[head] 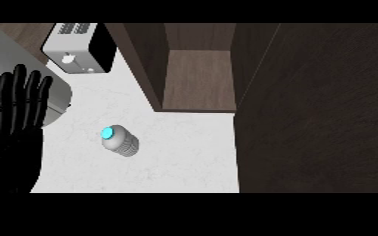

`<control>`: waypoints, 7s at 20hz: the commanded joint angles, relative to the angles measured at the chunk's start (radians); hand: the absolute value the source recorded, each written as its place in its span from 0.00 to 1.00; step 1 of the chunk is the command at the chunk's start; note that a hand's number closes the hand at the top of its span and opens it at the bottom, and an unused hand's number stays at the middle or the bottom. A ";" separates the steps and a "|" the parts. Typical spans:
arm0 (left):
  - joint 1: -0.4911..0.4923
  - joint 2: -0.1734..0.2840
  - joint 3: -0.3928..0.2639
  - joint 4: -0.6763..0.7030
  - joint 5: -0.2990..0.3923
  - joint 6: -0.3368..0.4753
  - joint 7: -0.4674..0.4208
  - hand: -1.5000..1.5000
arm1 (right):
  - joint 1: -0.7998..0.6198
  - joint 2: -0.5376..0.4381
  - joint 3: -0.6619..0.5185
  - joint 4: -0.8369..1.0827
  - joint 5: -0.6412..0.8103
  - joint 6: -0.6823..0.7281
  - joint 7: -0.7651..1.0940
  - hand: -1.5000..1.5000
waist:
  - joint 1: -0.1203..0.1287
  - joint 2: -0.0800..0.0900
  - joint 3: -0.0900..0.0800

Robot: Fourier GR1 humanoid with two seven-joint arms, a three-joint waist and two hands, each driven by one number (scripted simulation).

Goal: Pick up the bottled water, place it into the cabinet and close the cabinet

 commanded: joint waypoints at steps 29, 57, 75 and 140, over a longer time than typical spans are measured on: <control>0.128 -0.073 -0.777 -0.310 -0.801 0.883 0.669 0.00 | 0.216 0.072 0.352 -0.459 0.030 -0.032 0.390 0.00 | -0.013 0.020 -0.005; 0.043 0.019 -0.523 -0.169 -0.598 0.945 0.675 0.00 | 0.129 -0.014 0.329 -0.525 -0.003 -0.117 0.520 0.00 | -0.023 0.024 -0.007; 0.096 0.005 -0.297 0.296 0.039 0.878 0.029 0.00 | 0.087 -0.025 0.398 -0.543 0.038 -0.162 0.559 0.00 | -0.027 0.023 -0.010; -0.400 -0.011 -0.076 1.604 0.494 0.124 -0.960 1.00 | 0.183 -0.124 0.224 -0.518 -0.074 -0.141 0.457 0.00 | -0.048 0.025 -0.006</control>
